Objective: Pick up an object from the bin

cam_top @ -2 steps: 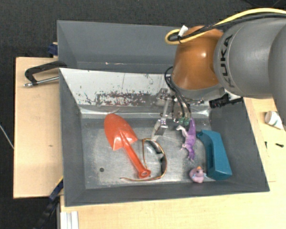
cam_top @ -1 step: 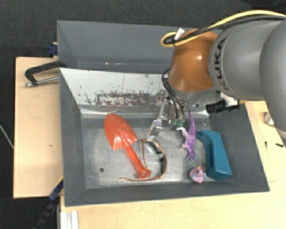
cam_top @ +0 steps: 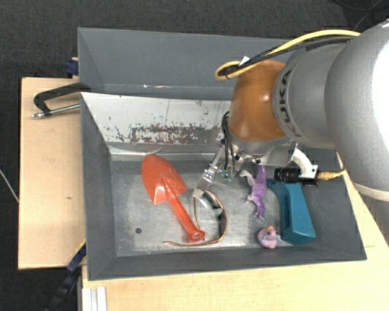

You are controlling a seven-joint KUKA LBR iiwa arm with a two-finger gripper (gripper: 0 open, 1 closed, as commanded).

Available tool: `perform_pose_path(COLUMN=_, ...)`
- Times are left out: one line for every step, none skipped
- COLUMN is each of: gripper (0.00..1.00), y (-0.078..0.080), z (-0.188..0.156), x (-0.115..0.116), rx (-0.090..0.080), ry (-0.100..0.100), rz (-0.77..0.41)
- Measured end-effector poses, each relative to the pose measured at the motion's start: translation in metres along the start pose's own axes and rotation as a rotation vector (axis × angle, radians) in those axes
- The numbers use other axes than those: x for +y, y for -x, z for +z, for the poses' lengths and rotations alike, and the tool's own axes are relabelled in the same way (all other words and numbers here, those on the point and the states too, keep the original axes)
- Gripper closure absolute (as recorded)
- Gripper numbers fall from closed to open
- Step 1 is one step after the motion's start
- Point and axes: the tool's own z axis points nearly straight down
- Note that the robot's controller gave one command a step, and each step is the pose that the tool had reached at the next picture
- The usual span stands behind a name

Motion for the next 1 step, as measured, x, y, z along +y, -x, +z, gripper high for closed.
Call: perform_pose_path(gripper=1.0, y=-0.006, z=0.0223, x=-0.0128, rx=-0.005, ry=0.003, rz=-0.374)
